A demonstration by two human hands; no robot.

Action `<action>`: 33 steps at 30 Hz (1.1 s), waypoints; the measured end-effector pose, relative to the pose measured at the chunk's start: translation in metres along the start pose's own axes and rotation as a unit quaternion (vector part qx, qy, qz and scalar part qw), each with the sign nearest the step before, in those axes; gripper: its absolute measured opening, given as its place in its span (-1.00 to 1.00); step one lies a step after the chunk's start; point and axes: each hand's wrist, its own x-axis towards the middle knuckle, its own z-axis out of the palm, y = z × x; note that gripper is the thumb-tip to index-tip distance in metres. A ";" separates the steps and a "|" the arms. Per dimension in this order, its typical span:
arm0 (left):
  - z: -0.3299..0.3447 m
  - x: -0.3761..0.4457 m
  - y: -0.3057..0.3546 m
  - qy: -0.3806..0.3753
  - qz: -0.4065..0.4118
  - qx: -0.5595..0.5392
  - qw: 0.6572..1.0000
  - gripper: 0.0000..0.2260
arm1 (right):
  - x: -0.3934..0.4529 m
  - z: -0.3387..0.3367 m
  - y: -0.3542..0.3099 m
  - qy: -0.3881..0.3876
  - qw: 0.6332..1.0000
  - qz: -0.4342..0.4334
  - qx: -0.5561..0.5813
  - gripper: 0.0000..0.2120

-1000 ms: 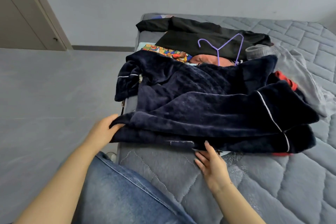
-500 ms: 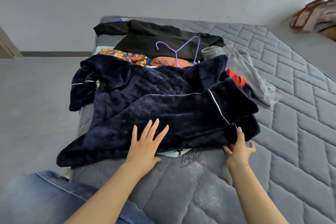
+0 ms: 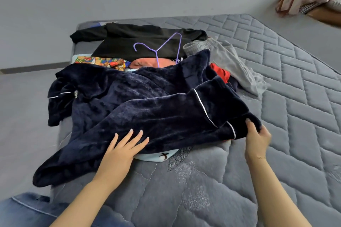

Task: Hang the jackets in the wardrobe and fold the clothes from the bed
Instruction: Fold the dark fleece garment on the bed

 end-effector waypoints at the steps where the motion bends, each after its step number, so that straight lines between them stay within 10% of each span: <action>1: -0.001 -0.001 0.000 -0.013 0.003 -0.009 1.000 -0.24 | -0.002 -0.001 0.003 0.008 1.000 0.020 -0.011 -0.93; 5: -0.007 -0.001 -0.001 -0.067 0.009 -0.046 0.997 -0.45 | -0.003 0.005 0.006 0.022 0.993 0.101 -0.057 -0.79; 8: -0.018 0.006 0.005 -0.013 0.010 -0.112 0.994 -0.48 | -0.005 0.014 -0.021 0.029 0.977 -0.154 -0.146 -0.65; 11: -0.025 0.024 0.015 0.018 0.031 -0.103 0.994 -0.41 | -0.008 0.038 -0.045 -0.081 0.867 -0.383 -0.308 -0.69; 16: -0.013 0.053 0.024 -0.079 -0.009 -0.043 0.996 -0.29 | 0.005 0.069 -0.064 -0.157 0.886 -0.202 -0.387 -0.44; 22: -0.006 0.051 0.008 -0.085 0.051 -0.083 0.992 -0.41 | 0.021 0.039 -0.062 -0.111 0.909 -0.182 -0.359 -0.73; 28: -0.035 0.067 0.004 -0.097 0.015 -0.254 0.962 -0.53 | 0.017 0.062 -0.071 -0.175 0.842 -0.268 -0.434 -0.41; 33: -0.074 0.135 -0.036 0.038 -0.085 -0.332 0.939 -0.81 | 0.044 0.153 -0.108 -0.341 0.765 -0.327 -0.439 -0.67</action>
